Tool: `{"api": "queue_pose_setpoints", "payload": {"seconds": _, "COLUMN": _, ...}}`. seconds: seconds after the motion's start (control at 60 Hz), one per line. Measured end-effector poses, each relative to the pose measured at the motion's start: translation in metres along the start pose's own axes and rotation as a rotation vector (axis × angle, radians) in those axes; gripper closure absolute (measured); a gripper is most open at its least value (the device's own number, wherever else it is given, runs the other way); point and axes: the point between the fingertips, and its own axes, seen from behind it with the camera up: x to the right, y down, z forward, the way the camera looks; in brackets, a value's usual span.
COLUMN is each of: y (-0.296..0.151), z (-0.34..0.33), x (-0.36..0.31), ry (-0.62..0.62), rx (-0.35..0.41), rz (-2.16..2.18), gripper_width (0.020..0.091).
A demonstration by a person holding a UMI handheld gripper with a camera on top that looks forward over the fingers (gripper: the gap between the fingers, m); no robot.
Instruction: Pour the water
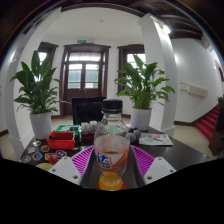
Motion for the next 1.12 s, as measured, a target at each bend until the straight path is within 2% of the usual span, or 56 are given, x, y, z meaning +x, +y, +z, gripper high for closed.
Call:
{"api": "queue_pose_setpoints", "payload": {"seconds": 0.2, "y": 0.020, "z": -0.044, "x": -0.001, "ry": -0.059, "rx": -0.030, "rz": -0.003, "gripper_width": 0.0349}}
{"api": "queue_pose_setpoints", "payload": {"seconds": 0.467, "y": 0.060, "z": -0.151, "x": -0.008, "ry": -0.144, "rx": -0.099, "rz": 0.004, "gripper_width": 0.0355}}
{"api": "queue_pose_setpoints", "payload": {"seconds": 0.817, "y": 0.002, "z": -0.236, "x": -0.040, "ry": -0.259, "rx": -0.065, "rz": -0.049, "gripper_width": 0.0351}}
{"api": "queue_pose_setpoints", "payload": {"seconds": 1.117, "y": -0.028, "z": -0.262, "x": -0.055, "ry": -0.304, "rx": -0.011, "rz": -0.079, "gripper_width": 0.0346}}
